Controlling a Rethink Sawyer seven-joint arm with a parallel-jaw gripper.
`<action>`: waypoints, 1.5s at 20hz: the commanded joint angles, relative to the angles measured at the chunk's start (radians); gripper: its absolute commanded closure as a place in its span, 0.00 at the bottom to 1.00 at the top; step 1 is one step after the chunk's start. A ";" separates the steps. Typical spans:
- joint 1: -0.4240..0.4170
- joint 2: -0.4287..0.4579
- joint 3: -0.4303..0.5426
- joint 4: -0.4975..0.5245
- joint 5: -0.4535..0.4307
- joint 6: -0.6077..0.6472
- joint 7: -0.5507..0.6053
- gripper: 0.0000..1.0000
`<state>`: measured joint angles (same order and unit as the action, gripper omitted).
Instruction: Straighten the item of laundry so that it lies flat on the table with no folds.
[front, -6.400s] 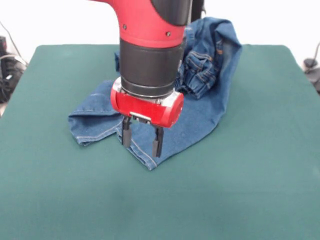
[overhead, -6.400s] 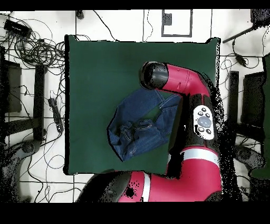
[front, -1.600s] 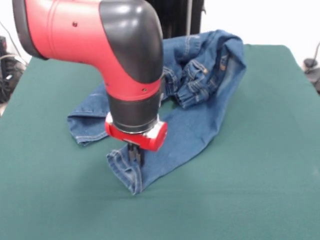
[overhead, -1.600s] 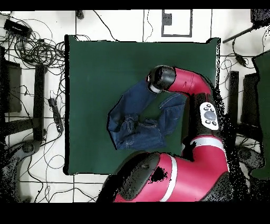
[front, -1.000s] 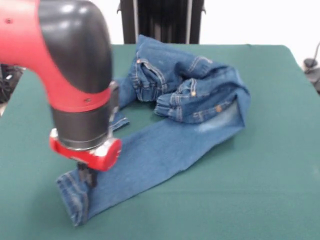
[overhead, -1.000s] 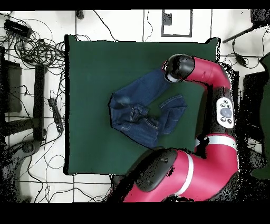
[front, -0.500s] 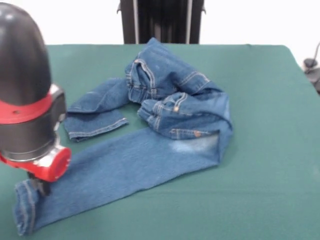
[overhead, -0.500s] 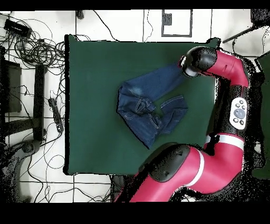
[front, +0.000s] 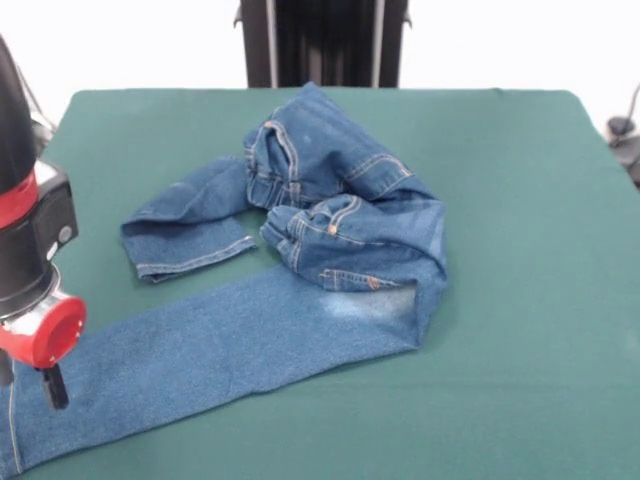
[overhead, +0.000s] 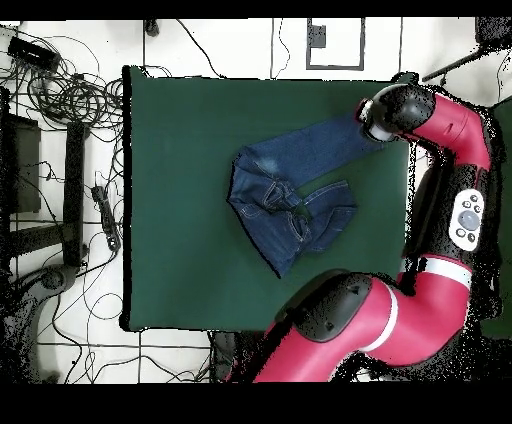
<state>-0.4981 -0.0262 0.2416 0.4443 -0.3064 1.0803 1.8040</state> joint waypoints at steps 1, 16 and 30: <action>0.028 -0.079 0.067 0.160 0.024 -0.052 -0.209 0.00; 0.034 -0.299 0.014 0.641 0.044 -0.222 0.029 0.00; 0.019 -0.383 -0.013 0.849 0.028 -0.322 0.090 0.00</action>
<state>-0.4958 -0.3875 0.2317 1.0425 -0.2830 0.8120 1.8040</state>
